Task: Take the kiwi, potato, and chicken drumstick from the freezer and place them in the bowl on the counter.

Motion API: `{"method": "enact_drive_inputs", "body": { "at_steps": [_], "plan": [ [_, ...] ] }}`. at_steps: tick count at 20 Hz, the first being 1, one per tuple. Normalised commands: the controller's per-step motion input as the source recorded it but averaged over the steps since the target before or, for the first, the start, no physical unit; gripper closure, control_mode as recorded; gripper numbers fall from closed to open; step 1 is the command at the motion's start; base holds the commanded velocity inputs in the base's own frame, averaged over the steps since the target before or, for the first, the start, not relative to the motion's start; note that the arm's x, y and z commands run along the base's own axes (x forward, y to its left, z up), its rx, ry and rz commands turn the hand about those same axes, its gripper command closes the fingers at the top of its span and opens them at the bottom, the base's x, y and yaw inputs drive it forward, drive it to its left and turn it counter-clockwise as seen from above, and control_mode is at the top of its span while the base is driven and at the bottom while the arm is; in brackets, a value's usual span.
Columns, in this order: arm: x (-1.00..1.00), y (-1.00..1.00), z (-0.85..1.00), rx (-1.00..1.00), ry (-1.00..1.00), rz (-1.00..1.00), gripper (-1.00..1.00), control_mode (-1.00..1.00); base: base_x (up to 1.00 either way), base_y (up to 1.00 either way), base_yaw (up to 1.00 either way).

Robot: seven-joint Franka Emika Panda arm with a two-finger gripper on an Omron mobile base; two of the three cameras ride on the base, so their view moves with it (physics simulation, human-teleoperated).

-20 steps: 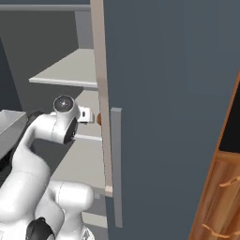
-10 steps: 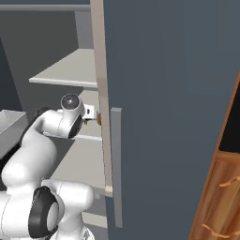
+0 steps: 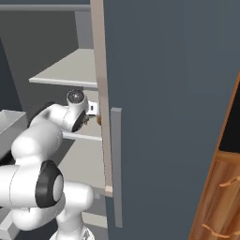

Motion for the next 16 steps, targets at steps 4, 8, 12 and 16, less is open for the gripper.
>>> {"method": "enact_drive_inputs", "body": {
  "at_steps": [4,8,12,16],
  "plan": [
    [0.28,0.00,-0.29,0.00,0.00,0.00,-1.00,-1.00,0.00,0.00,0.00],
    [0.26,0.00,-0.29,0.00,0.00,0.00,-1.00,-1.00,0.00,0.00,0.00],
    [0.28,0.02,-0.28,0.00,0.01,0.00,-1.00,-1.00,0.00,0.00,0.00],
    [0.29,0.09,-0.26,0.00,0.00,0.00,-1.00,-1.00,0.00,0.00,0.00]
  ]
}}
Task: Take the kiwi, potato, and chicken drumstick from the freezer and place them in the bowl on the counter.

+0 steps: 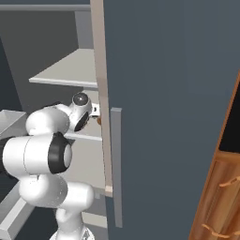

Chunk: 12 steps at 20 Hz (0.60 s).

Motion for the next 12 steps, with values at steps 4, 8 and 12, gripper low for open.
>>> {"method": "enact_drive_inputs", "body": {
  "at_steps": [4,8,12],
  "plan": [
    [0.28,0.16,-0.24,0.00,0.01,0.00,-1.00,-1.00,0.00,0.00,0.00],
    [0.09,0.07,-0.39,0.00,0.02,0.00,-1.00,-1.00,0.00,0.00,0.00],
    [0.02,0.00,-0.52,0.00,0.00,0.00,-1.00,-1.00,0.00,0.00,0.00]
  ]
}}
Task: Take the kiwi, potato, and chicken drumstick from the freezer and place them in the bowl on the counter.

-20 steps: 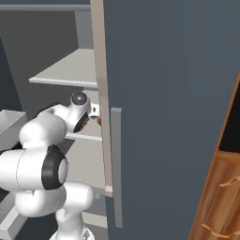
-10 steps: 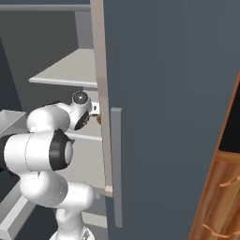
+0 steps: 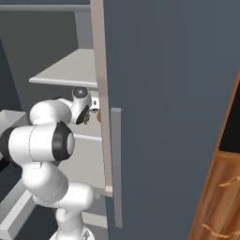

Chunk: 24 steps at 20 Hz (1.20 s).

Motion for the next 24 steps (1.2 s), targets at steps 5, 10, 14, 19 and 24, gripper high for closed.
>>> {"method": "enact_drive_inputs", "body": {
  "at_steps": [5,10,14,19,24],
  "plan": [
    [-0.06,0.00,-0.28,0.00,0.00,0.00,-1.00,-1.00,0.00,0.00,0.00],
    [-0.30,0.00,-0.01,0.00,-0.01,0.00,-1.00,-1.00,0.00,0.00,0.00],
    [-0.38,0.03,0.00,0.00,0.00,0.00,-1.00,-1.00,0.00,0.00,0.00],
    [-0.02,0.10,-0.01,0.00,0.00,0.00,-1.00,-1.00,0.00,0.00,0.00],
    [0.17,0.07,-0.16,0.00,0.00,0.00,-1.00,-1.00,0.00,0.00,0.00]
  ]
}}
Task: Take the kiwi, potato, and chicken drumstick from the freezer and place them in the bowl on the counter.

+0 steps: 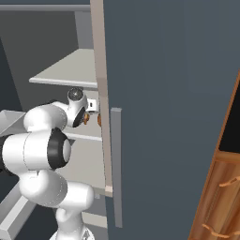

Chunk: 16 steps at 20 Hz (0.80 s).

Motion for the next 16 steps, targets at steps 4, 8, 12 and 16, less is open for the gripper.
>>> {"method": "enact_drive_inputs", "body": {
  "at_steps": [4,8,12,16],
  "plan": [
    [0.18,0.00,-0.42,0.00,0.00,0.00,-1.00,-1.00,0.00,0.00,0.00],
    [0.15,0.00,-0.37,0.00,0.00,0.00,-1.00,-1.00,0.00,0.00,0.00],
    [0.05,0.00,-0.34,0.00,0.00,0.00,-1.00,-1.00,0.00,0.00,0.00],
    [0.00,0.00,-0.39,0.00,0.00,0.00,1.00,-1.00,0.00,0.00,0.00]
  ]
}}
